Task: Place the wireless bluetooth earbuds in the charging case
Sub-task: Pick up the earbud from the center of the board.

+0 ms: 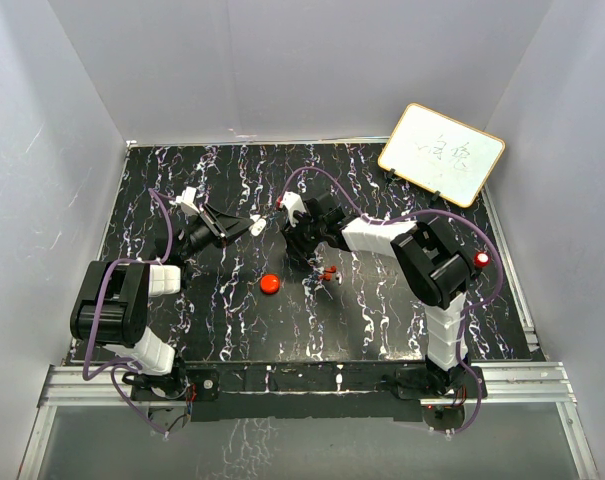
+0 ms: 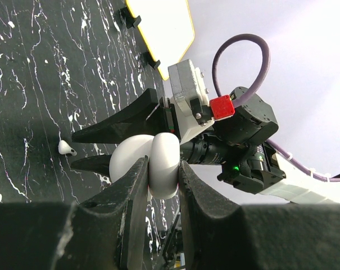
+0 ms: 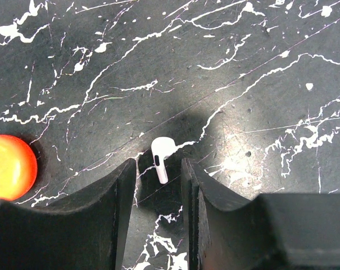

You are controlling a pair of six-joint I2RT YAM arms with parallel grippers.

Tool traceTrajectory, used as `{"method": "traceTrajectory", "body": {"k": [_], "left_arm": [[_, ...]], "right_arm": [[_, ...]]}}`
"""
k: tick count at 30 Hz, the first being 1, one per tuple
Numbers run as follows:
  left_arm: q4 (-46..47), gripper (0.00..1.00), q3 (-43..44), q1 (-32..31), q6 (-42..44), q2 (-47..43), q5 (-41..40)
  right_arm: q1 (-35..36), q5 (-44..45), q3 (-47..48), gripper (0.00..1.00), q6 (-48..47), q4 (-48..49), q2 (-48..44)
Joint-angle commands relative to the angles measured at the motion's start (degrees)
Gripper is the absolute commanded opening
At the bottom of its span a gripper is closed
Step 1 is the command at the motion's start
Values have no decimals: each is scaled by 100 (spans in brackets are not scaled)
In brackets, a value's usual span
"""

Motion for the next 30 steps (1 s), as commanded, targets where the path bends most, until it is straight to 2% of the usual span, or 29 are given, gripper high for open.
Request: {"method": "traceTrajectory", "body": {"k": [1, 11, 30], "left_arm": [[223, 0, 98, 36, -3, -270, 106], [148, 0, 106, 40, 40, -254, 112], [148, 0, 90, 40, 43, -229, 102]], "right_arm": [[20, 15, 313, 35, 52, 285, 44], [14, 21, 352, 33, 51, 277, 70], [20, 7, 410, 23, 51, 250, 166]]}}
